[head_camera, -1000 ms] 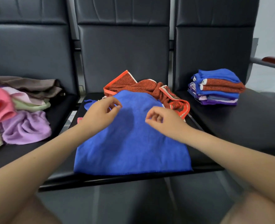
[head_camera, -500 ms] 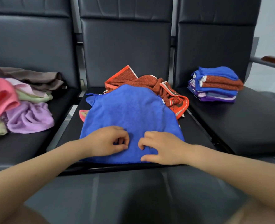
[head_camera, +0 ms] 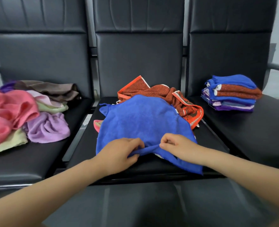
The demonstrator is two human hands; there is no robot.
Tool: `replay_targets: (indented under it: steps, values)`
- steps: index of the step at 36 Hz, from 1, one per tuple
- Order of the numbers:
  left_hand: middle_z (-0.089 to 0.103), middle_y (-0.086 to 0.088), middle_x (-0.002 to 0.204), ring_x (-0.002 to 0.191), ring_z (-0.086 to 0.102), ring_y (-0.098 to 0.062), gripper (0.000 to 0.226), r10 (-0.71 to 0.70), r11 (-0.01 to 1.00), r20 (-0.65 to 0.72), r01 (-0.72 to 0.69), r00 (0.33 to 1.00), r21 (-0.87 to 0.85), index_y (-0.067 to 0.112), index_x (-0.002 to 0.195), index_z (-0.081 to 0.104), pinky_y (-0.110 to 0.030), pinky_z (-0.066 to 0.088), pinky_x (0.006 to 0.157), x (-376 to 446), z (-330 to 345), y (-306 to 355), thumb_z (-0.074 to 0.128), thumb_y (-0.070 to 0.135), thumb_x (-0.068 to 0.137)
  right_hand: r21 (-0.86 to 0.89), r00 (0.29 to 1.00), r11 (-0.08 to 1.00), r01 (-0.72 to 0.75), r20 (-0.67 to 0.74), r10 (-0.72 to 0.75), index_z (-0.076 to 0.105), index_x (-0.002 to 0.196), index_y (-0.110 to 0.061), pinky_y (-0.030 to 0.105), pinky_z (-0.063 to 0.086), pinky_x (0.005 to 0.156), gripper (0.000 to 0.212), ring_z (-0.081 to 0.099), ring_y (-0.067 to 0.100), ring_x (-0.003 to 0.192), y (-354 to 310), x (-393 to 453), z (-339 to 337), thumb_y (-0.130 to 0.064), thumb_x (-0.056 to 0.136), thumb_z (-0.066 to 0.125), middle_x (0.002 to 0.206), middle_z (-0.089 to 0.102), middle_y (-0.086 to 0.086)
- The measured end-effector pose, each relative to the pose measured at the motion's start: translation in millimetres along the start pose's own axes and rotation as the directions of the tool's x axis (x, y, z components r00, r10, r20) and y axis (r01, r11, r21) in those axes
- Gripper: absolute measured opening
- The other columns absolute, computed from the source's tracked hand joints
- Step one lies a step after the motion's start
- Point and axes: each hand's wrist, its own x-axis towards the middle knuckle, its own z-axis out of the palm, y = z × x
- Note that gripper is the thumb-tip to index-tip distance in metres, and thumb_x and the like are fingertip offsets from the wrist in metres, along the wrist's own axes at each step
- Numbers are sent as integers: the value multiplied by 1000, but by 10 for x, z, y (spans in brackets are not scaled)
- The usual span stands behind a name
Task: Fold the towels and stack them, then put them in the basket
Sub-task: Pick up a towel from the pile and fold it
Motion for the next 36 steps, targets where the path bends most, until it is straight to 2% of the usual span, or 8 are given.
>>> replay_targets:
  steps: [5,8,11,20,24,29,33,36]
  values:
    - [60,16,79,68,52,-2,15,-130,989,-49,126,990,-80,27,102,61,-19,42,69,57,29,-69,52,19,93,-124,997,990,70,-18,-73,53,85,-26,35,49,75,25,52,7,70,-78,-62,96,-50,90,53,72,57,-11]
    - [65,12,87,78,57,-3,17,-161,978,-14,158,987,-138,23,102,61,-23,44,77,88,57,-102,46,23,97,-435,987,887,157,41,-155,46,92,-29,34,45,74,42,53,10,80,-169,-150,122,-68,82,53,89,54,-11]
    - [67,4,93,85,59,-14,24,-184,974,5,183,983,-131,19,103,59,-30,45,82,102,66,-97,35,24,100,-611,967,762,216,24,-255,44,100,-23,39,44,73,37,56,21,90,-211,-151,172,-58,91,48,98,55,-4]
    - [41,10,58,53,40,-8,39,-125,983,20,121,992,135,32,70,27,-22,25,49,103,-27,15,50,54,92,-432,982,893,124,-76,-173,50,105,-15,39,35,65,12,50,24,73,-159,-88,-17,-18,96,43,78,57,1]
    - [42,5,54,52,40,-12,51,-91,986,-55,98,994,133,24,61,33,-23,27,49,100,-56,-24,28,71,80,-397,986,913,91,-96,-139,53,107,-20,34,37,68,12,54,19,80,-80,-106,-121,-21,100,44,79,52,-11]
    - [43,6,53,55,41,-14,55,-45,989,-169,67,985,130,19,61,42,-22,27,49,91,-120,-9,19,63,84,-151,991,989,-1,-129,-19,49,97,-23,25,37,68,12,50,12,78,-52,-109,-96,-16,102,42,83,54,-9]
    - [48,9,62,60,40,-10,37,-31,987,-214,64,976,150,18,72,49,-19,29,50,86,-213,-8,40,39,100,-177,980,984,12,-194,-47,47,92,-26,28,37,62,9,44,7,60,-49,-148,-73,-30,100,45,69,51,-7]
    - [52,11,68,56,37,-9,35,-22,987,-217,56,976,151,18,80,58,-17,24,47,74,-274,-53,33,39,93,-297,955,953,64,-259,-145,47,96,-27,33,41,67,22,51,15,71,-54,-184,-104,-47,92,57,80,58,-6]
